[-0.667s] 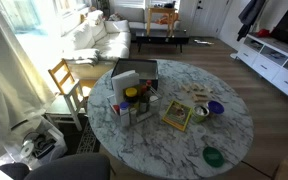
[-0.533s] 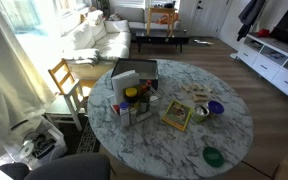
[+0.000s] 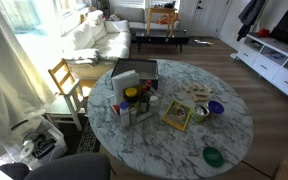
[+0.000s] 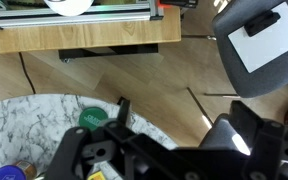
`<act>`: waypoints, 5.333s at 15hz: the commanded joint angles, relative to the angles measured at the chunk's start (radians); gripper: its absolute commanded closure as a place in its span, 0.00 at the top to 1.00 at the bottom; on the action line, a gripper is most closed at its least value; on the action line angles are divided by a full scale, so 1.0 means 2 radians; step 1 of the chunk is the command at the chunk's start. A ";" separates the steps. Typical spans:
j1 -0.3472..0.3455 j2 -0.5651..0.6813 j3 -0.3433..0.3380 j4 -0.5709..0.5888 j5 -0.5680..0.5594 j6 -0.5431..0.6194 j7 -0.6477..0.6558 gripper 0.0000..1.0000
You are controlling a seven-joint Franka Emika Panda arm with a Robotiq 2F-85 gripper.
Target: Pour the transparent measuring cup is content into the open container
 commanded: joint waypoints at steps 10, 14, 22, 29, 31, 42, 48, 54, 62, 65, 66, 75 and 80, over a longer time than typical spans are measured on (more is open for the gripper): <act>-0.132 0.107 -0.084 -0.105 0.009 0.222 0.064 1.00; -0.117 0.100 -0.086 -0.093 -0.005 0.199 0.046 1.00; -0.146 0.175 -0.087 -0.067 -0.014 0.234 0.150 1.00; -0.161 0.318 -0.135 -0.025 -0.048 0.307 0.280 1.00; -0.146 0.292 -0.145 -0.043 -0.038 0.302 0.262 1.00; -0.143 0.341 -0.161 -0.022 -0.052 0.296 0.391 1.00; -0.145 0.394 -0.183 -0.001 -0.022 0.269 0.489 1.00; -0.142 0.409 -0.196 0.005 0.004 0.245 0.495 1.00; -0.144 0.440 -0.203 0.020 0.044 0.266 0.575 1.00; -0.146 0.452 -0.205 0.027 0.065 0.265 0.591 1.00; -0.146 0.458 -0.204 0.029 0.073 0.266 0.595 1.00; -0.148 0.498 -0.204 0.047 0.115 0.295 0.607 0.82; -0.150 0.514 -0.207 0.056 0.124 0.305 0.610 0.83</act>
